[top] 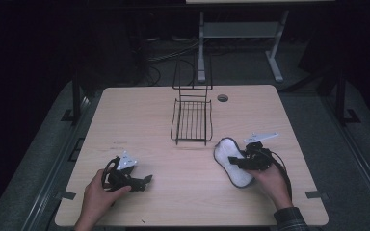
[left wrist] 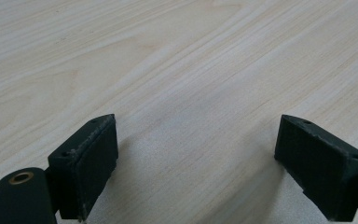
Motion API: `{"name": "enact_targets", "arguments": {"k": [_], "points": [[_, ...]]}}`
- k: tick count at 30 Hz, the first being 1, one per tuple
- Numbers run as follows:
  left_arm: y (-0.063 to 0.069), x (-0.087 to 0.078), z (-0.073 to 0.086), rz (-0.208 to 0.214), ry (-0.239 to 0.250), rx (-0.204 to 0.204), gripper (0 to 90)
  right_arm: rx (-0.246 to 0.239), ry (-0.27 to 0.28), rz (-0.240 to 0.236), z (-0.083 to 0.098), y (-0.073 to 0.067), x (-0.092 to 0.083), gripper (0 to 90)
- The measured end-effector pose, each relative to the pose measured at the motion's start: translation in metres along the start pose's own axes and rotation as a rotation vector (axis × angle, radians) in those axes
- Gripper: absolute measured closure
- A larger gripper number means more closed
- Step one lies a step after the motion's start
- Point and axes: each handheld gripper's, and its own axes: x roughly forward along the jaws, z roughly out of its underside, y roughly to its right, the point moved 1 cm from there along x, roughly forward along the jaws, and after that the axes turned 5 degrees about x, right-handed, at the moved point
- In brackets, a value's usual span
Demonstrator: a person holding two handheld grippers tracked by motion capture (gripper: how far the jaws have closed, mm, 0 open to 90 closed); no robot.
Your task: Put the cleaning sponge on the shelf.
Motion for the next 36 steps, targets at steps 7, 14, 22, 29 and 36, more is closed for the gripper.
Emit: {"name": "enact_targets", "arguments": {"k": [7,14,22,29,36], "points": [[0.0,0.0,0.0,0.0,-0.001,0.001,12.5,-0.004,0.01,-0.011,-0.002,-0.003,-0.005,64.0],[0.0,0.0,0.0,0.0,0.0,0.001,12.5,-0.016,0.045,-0.012,-0.004,-0.006,-0.012,72.3],[0.0,0.0,0.0,0.0,0.0,0.001,12.5,-0.021,0.044,-0.018,-0.005,-0.007,-0.015,73.0],[0.0,0.0,0.0,0.0,0.0,0.0,12.5,-0.007,0.065,-0.032,-0.008,-0.004,-0.02,73.0],[0.0,0.0,0.0,0.0,0.0,0.0,12.5,-0.008,0.083,-0.031,-0.016,-0.003,-0.026,73.0]]}}
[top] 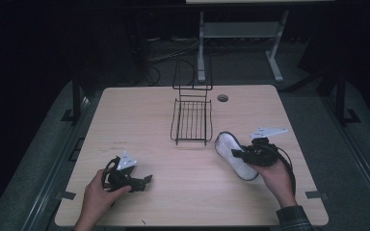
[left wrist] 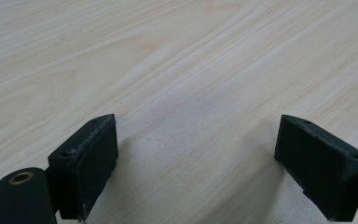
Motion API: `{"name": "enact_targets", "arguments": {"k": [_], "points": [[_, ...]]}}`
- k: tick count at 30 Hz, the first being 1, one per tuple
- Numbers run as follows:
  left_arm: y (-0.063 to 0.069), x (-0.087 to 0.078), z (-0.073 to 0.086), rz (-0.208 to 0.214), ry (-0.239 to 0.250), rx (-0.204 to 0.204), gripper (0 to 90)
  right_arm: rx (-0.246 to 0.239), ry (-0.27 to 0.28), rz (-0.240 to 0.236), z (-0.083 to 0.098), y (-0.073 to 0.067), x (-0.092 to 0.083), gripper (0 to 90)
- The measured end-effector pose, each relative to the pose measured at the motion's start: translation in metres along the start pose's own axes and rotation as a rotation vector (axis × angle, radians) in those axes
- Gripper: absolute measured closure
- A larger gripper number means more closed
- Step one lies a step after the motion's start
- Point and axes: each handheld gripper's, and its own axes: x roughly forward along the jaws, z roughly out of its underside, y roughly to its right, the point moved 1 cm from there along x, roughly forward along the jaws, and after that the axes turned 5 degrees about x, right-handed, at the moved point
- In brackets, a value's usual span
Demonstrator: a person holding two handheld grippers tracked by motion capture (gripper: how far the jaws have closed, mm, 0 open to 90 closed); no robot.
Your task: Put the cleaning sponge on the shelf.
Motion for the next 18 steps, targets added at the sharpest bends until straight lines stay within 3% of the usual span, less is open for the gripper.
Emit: {"name": "enact_targets", "arguments": {"k": [18], "points": [[0.0,0.0,0.0,0.0,-0.001,0.003,12.5,-0.02,0.064,-0.016,-0.032,-0.001,-0.003,72.9]]}}
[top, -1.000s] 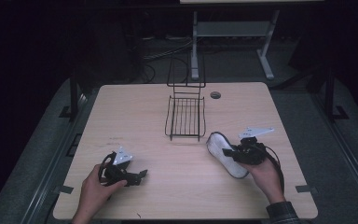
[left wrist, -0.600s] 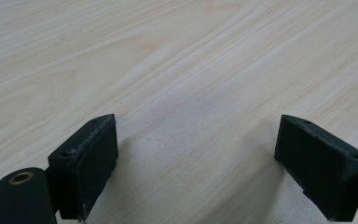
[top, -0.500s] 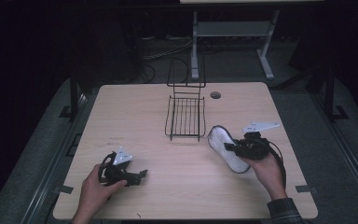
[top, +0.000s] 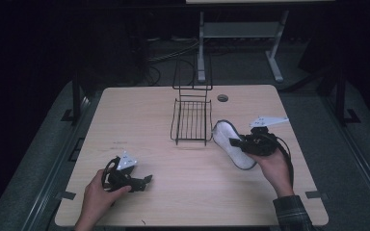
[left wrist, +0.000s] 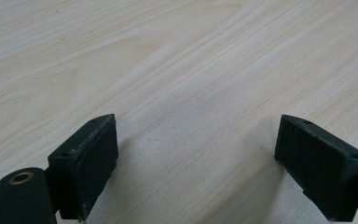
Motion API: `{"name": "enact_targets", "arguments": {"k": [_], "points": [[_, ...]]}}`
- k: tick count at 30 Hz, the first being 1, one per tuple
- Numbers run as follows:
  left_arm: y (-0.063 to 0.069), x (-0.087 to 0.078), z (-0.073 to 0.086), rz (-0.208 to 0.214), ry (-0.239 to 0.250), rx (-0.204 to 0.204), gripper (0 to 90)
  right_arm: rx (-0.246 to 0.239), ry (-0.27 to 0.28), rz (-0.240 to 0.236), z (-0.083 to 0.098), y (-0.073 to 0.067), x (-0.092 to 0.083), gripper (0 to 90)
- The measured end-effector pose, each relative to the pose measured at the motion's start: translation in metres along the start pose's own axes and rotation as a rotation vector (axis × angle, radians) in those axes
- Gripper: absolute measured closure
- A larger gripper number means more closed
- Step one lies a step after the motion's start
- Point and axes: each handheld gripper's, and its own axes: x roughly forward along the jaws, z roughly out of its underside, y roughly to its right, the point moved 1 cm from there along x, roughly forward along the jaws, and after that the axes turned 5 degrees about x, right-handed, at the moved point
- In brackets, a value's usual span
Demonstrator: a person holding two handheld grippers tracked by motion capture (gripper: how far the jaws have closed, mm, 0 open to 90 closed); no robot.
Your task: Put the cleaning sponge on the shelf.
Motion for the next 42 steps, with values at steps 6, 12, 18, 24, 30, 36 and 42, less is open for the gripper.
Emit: {"name": "enact_targets", "arguments": {"k": [6,12,18,24,30,36,42], "points": [[0.0,0.0,0.0,0.001,-0.004,0.001,12.5,-0.009,0.012,-0.005,-0.01,-0.001,0.006,72.9],[0.0,0.0,0.0,0.0,-0.003,0.0,12.5,-0.009,0.023,-0.023,-0.022,-0.001,0.012,72.8],[0.0,0.0,0.0,0.002,-0.003,-0.001,12.5,-0.023,0.027,-0.028,-0.035,-0.002,0.019,72.8],[0.0,0.0,0.0,0.002,-0.007,0.002,12.5,-0.04,0.024,-0.034,-0.05,-0.004,0.027,72.7],[0.0,-0.001,0.0,0.002,-0.007,0.004,12.5,-0.047,0.021,-0.038,-0.065,-0.004,0.039,72.7],[0.0,0.0,0.0,0.004,-0.005,0.003,12.5,-0.044,0.023,-0.046,-0.078,-0.005,0.053,72.7],[0.0,0.0,0.0,0.004,-0.005,0.003,12.5,-0.033,0.014,-0.05,-0.089,-0.005,0.073,72.7]]}}
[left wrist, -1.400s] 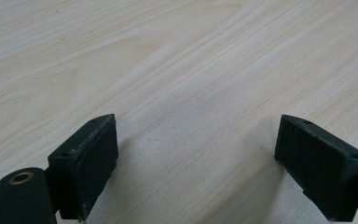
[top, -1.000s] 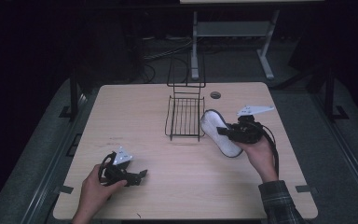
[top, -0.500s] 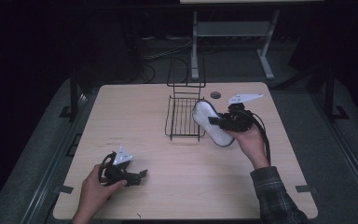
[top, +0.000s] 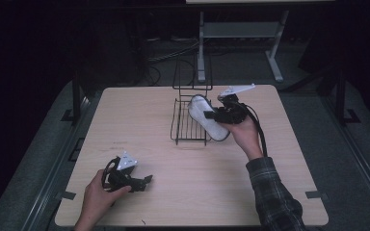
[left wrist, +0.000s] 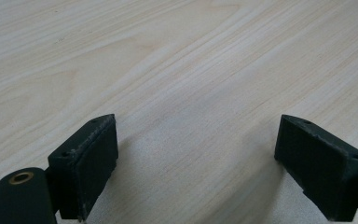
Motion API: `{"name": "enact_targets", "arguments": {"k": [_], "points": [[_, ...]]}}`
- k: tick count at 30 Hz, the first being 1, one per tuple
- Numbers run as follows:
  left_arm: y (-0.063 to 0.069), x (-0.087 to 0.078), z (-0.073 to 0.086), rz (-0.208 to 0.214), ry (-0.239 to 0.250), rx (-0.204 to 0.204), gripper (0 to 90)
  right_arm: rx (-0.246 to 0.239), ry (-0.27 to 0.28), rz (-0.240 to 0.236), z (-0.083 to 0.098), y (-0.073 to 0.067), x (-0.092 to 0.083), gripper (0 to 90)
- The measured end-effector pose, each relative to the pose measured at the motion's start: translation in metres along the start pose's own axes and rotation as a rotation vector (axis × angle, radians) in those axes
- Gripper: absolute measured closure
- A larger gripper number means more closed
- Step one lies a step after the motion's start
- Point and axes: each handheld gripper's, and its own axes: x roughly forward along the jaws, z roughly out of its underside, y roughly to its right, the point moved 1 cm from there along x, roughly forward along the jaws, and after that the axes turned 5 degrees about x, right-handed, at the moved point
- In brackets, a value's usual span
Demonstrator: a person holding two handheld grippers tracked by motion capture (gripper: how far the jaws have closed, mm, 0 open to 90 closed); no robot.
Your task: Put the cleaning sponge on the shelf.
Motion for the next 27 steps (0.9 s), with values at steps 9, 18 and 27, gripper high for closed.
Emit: {"name": "enact_targets", "arguments": {"k": [9,18,27], "points": [[0.001,0.0,0.0,0.002,-0.001,0.0,12.5,0.002,-0.032,0.007,-0.007,0.006,0.031,72.7],[0.001,0.0,0.0,0.003,-0.002,0.004,12.5,0.026,-0.058,-0.003,-0.009,0.009,0.053,72.5],[0.002,0.0,0.0,0.006,-0.001,0.007,12.5,0.046,-0.075,-0.002,-0.006,0.012,0.07,72.4]]}}
